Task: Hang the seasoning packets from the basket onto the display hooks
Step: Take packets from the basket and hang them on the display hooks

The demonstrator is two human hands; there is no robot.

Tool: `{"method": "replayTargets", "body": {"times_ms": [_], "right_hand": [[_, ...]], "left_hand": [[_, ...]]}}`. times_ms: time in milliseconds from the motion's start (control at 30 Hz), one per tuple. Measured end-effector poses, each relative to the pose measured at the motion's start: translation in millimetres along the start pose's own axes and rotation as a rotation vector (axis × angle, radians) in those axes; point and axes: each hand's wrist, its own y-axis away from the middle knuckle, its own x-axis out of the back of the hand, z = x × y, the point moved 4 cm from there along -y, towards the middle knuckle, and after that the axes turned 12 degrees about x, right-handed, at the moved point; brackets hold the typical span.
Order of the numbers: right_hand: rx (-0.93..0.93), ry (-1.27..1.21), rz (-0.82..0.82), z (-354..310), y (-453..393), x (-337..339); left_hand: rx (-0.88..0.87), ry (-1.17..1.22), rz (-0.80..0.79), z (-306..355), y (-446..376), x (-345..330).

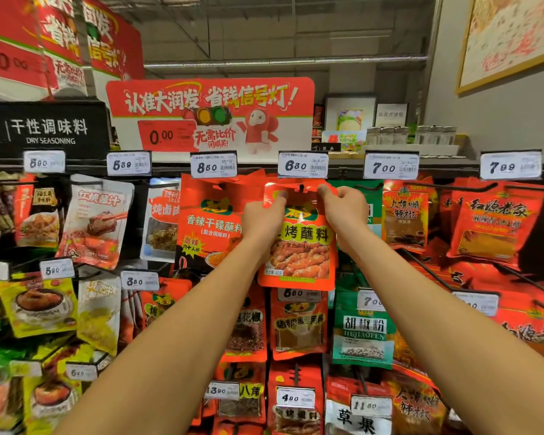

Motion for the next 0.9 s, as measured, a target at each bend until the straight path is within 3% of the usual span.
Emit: {"method": "replayTargets", "body": {"times_ms": [300, 500, 600, 767, 900], "right_hand": [[0.241, 0.276, -0.162, 28.3, 46.7, 13.8], [0.136, 0.529, -0.183, 41.5, 8.9, -1.3], [0.039, 0.530, -0.212, 51.6, -3.0, -7.3], [-0.046, 0.416, -0.238, 54.7, -9.4, -8.7], [-0.063, 0.291, -0.198, 59.1, 0.7, 3.3]], "left_hand": [[-0.367, -0.526, 0.136, -47.7, 22.4, 7.2], [-0.098, -0.501, 0.176, -35.8, -7.4, -13.5], [-0.009, -0.528, 0.204, -34.2, -18.8, -18.3], [0.024, -0.505, 0.208, -34.2, -20.0, -15.8], [-0.034, -0.402, 0.101, -40.7, -14.5, -10.1]]}}
